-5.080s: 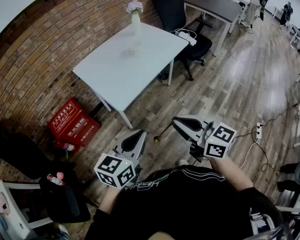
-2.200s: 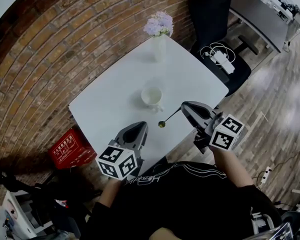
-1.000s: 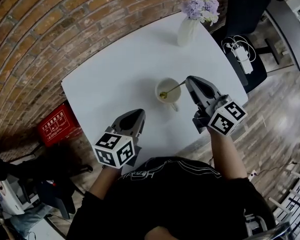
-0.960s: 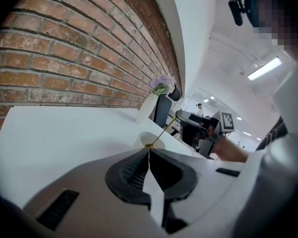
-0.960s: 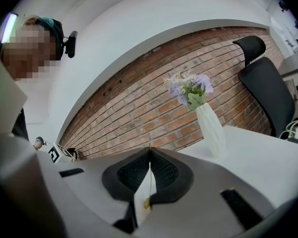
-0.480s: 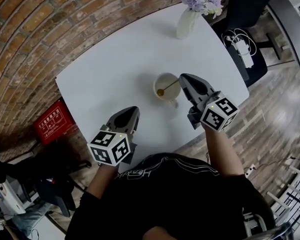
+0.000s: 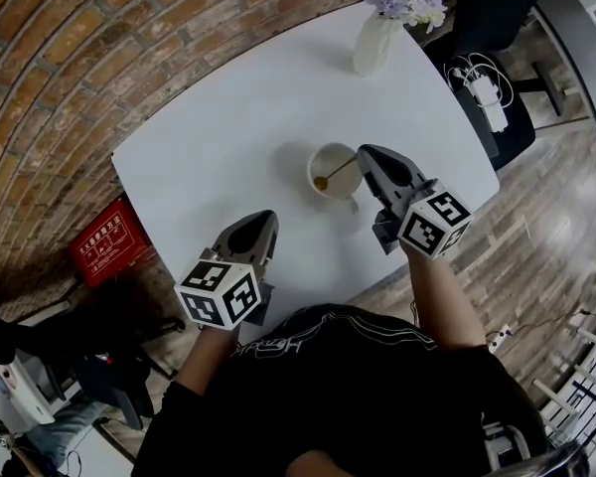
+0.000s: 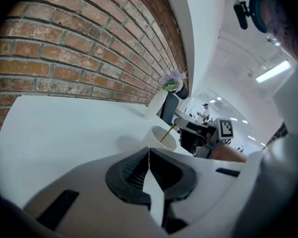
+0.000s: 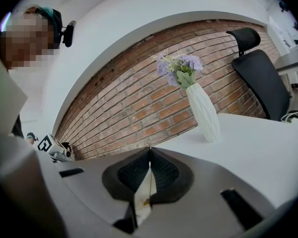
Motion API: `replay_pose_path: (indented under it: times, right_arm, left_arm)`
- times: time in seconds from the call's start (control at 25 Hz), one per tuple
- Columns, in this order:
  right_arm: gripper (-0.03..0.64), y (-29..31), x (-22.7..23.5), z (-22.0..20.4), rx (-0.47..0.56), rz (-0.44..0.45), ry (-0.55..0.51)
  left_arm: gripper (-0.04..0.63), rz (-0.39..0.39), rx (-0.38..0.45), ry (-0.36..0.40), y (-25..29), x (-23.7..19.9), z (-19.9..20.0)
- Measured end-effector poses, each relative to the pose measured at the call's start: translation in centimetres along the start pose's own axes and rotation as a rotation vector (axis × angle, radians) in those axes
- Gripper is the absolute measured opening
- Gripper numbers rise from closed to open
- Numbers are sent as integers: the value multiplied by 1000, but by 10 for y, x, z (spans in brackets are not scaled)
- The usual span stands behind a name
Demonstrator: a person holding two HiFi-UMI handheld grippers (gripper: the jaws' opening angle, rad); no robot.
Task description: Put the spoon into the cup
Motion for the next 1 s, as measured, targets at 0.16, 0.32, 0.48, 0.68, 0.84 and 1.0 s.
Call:
replay_pose_path:
  times: [0.16,0.32,0.48,0.68,0.84,1.0]
  right_arm:
    - [0,-1,8,-2,-7,-21,21]
    - [0,-2,16,-6,8,-44,61]
    - [2,-4,23,-10,13,-55,99]
    - [7,-7,28,-8,45,-76,120]
    - [119,-16,30,0,97,-92,149]
    - [132,-37,22,10,127,-101,110]
  left_arm:
    - [8,2,4,-3,0,0,0]
    - [8,3,1,-6,1,0,-2]
    - [8,7,-5,-10,0,-2,-6]
    - [8,10,-4,-8,-2,0,-6]
    - [8,8,4,-6,-5,3,-8]
    - [8,-4,26,-5,-11,11,-8]
Point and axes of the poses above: the fingertips, and each gripper's own axes: y forward along the fingers, x to its right, z out of its top, the point moved 2 cm from there along -y, backward along the fingers, and after that the axes turned 7 degrees about -y, right-handed, at the moved point
